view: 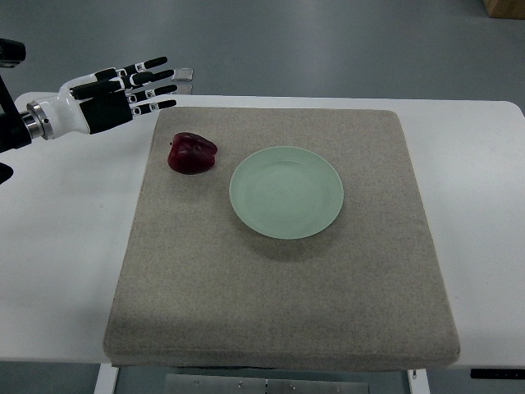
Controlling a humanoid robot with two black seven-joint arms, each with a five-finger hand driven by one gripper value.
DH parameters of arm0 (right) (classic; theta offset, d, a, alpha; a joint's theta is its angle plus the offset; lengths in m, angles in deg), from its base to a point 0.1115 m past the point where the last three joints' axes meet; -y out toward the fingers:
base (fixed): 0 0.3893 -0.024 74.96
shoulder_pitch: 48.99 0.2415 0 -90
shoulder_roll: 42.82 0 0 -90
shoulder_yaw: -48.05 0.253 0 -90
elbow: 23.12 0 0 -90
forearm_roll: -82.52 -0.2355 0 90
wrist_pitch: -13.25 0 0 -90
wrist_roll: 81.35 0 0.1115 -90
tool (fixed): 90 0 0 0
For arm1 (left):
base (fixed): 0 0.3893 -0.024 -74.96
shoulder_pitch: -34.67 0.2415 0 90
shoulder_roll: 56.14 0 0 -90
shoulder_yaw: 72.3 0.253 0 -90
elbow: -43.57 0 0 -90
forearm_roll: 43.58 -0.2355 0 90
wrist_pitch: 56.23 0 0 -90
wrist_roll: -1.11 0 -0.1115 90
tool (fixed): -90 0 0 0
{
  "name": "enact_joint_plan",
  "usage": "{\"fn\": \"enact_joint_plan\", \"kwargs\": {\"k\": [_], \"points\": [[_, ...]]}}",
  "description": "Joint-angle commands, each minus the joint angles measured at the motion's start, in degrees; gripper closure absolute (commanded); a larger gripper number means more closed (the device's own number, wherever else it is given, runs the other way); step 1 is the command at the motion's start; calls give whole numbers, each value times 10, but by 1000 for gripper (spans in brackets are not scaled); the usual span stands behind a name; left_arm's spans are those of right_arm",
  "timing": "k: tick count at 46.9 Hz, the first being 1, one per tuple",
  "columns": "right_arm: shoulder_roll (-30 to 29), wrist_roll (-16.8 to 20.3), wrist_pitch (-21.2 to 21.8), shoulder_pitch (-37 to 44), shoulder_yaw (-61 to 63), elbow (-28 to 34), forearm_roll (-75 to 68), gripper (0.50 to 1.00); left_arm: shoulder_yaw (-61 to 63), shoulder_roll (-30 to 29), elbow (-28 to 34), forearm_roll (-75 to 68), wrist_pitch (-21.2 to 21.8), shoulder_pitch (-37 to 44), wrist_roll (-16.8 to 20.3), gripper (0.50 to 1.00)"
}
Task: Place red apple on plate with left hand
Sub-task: 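Move the left hand forward and down toward the dark red apple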
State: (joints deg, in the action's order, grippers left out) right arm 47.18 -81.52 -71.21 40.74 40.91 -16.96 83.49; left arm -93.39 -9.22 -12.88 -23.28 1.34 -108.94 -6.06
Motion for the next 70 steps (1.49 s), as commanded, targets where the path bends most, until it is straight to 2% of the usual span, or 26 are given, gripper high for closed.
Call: {"fn": "enact_joint_plan", "kwargs": {"k": [1, 17, 30, 34, 40, 55, 65, 70], "points": [[0, 0, 0, 0, 0, 0, 0, 536, 0, 3, 1, 0, 0, -1, 0, 504], [0, 0, 0, 0, 0, 0, 0, 536, 6, 4, 2, 0, 2, -10, 1, 504], [0, 0, 0, 0, 0, 0, 0, 536, 6, 8, 38, -12, 1, -35, 1, 504], [0, 0, 0, 0, 0, 0, 0, 536, 6, 19, 58, -69, 0, -53, 2, 504], [0, 0, 0, 0, 0, 0, 0, 536, -4, 38, 78, -236, 0, -67, 10, 504], [0, 0, 0, 0, 0, 0, 0, 536, -11, 41, 75, -560, -1, -101, 75, 504], [0, 0, 0, 0, 0, 0, 0, 536, -17, 41, 52, -772, 0, -108, 174, 506], [0, 0, 0, 0, 0, 0, 0, 536, -17, 41, 29, -855, 0, -106, 189, 510]]}}
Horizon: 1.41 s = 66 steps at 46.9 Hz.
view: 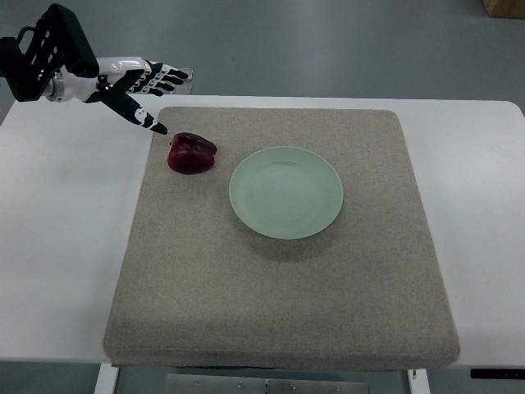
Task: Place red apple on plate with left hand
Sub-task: 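Move the left hand forward and down toward the dark red apple, then close the left hand fingers around the red apple and lift it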
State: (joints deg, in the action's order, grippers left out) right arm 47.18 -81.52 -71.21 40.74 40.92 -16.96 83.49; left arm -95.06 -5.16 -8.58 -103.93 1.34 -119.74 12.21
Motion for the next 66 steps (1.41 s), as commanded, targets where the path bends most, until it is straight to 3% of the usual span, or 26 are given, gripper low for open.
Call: {"fn": "enact_joint_plan", "kwargs": {"k": [1, 20, 37, 52, 66], "points": [[0, 0, 0, 0, 0, 0, 0, 536, 0, -1, -16, -63, 1, 2, 8, 510], [0, 0, 0, 0, 0, 0, 0, 536, 4, 1, -31, -164, 30, 3, 24, 512], [0, 0, 0, 0, 0, 0, 0, 536, 10, 67, -5, -219, 62, 4, 24, 514], [0, 0, 0, 0, 0, 0, 0, 536, 19, 87, -4, -266, 73, 10, 23, 514], [0, 0, 0, 0, 0, 0, 0, 536, 40, 92, 15, -279, 109, 12, 23, 514]]}}
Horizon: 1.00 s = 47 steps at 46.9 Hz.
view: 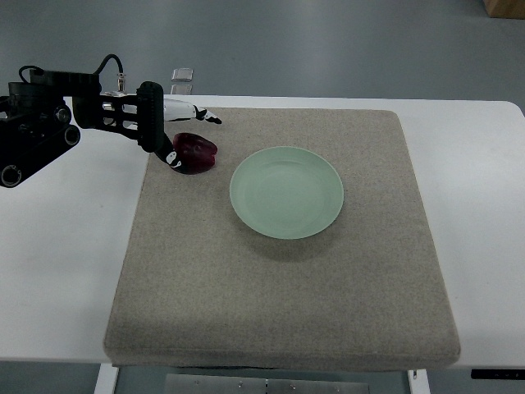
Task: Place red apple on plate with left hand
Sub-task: 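Close the left hand fingers around the red apple and lift it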
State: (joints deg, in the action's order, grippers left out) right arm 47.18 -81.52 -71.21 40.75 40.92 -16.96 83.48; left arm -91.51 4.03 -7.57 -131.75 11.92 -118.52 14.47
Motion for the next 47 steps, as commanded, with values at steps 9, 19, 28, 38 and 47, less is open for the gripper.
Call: {"fn": "enact_joint_plan", "kwargs": {"k": [9, 19, 28, 38, 47], "points": [[0, 0, 0, 0, 0, 0, 0, 536, 7, 6, 8, -1, 3, 5, 0, 514], [0, 0, 0, 0, 0, 0, 0, 536, 7, 17, 10, -30, 3, 8, -1, 536], [0, 0, 0, 0, 0, 0, 0, 538, 7, 17, 16, -34, 5, 7, -2, 668], [0, 0, 0, 0, 0, 0, 0, 536, 7, 18, 18, -75, 6, 8, -2, 896], [0, 0, 0, 0, 0, 0, 0, 536, 1, 14, 6, -74, 7, 2, 0, 1000]]}}
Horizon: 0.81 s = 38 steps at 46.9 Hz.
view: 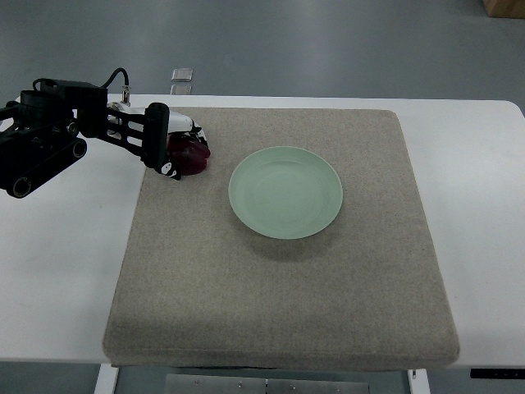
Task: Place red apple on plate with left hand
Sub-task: 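Close the left hand fingers around the red apple and lift it, then carry the apple with the left hand over the pale green plate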
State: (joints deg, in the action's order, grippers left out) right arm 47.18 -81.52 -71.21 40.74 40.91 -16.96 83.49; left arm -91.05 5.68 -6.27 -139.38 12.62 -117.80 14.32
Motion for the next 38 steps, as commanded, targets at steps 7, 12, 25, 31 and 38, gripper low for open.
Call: {"fn": "enact_joint_plan", "kwargs": {"k": [7, 12, 25, 31, 38], "points": [[0, 0, 0, 0, 0, 0, 0, 536, -23, -14, -26, 9, 1, -12, 2, 1000], [0, 0, 0, 0, 0, 0, 0, 536, -39, -12, -54, 11, 3, -14, 3, 1000], [0, 0, 0, 0, 0, 0, 0, 536, -32, 16, -142, 15, 3, -15, 2, 1000], [0, 0, 0, 0, 0, 0, 0, 536, -14, 49, -141, 9, 2, -14, 0, 1000], [0, 0, 0, 0, 0, 0, 0, 536, -4, 71, -135, 7, 3, -12, -4, 1000]]}}
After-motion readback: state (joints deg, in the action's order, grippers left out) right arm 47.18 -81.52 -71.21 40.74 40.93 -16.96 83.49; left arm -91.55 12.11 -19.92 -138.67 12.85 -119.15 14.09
